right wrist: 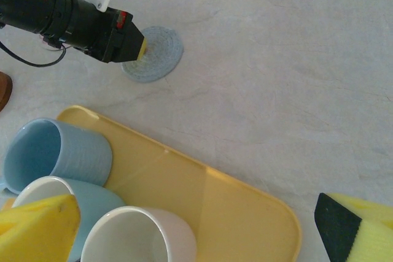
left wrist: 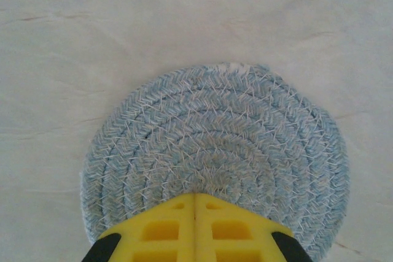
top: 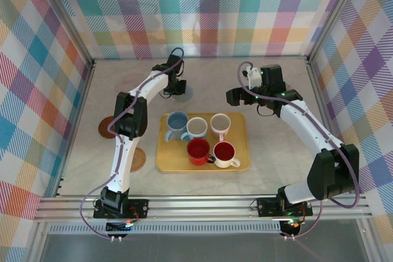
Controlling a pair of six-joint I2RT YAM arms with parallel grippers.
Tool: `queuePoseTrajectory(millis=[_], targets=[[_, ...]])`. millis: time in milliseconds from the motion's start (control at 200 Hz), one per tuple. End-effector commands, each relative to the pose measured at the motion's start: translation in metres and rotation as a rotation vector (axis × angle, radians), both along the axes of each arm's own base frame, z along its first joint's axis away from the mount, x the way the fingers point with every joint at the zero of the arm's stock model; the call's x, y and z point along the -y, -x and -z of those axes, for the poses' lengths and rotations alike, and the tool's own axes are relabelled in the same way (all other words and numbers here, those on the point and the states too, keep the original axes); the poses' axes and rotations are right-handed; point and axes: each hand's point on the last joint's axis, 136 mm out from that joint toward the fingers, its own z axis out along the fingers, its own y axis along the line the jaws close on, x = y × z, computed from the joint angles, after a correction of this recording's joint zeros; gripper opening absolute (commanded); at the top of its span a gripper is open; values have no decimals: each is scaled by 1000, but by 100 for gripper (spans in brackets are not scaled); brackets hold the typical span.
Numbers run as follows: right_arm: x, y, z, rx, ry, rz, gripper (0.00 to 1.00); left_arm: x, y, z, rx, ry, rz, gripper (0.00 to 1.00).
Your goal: Place the cup by the coaster
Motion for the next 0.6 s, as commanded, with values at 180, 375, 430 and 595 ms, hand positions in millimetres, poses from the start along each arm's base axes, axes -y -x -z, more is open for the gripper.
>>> queuePoseTrajectory(millis=[180, 375, 430, 595], targets=[[-5, -8, -6, 8, -2, -3, 99, 52, 26, 28, -94, 67, 125, 0], [-8, -6, -2, -41, 0, -15, 99, 84, 29, 20, -86, 108, 193, 0], [-9, -7, -1, -45, -3, -15, 100, 90, 28, 17, -78, 113, 205, 0], [-8, -11, 6, -78, -4, 18, 97, 101, 20, 13, -50, 153, 204, 0]])
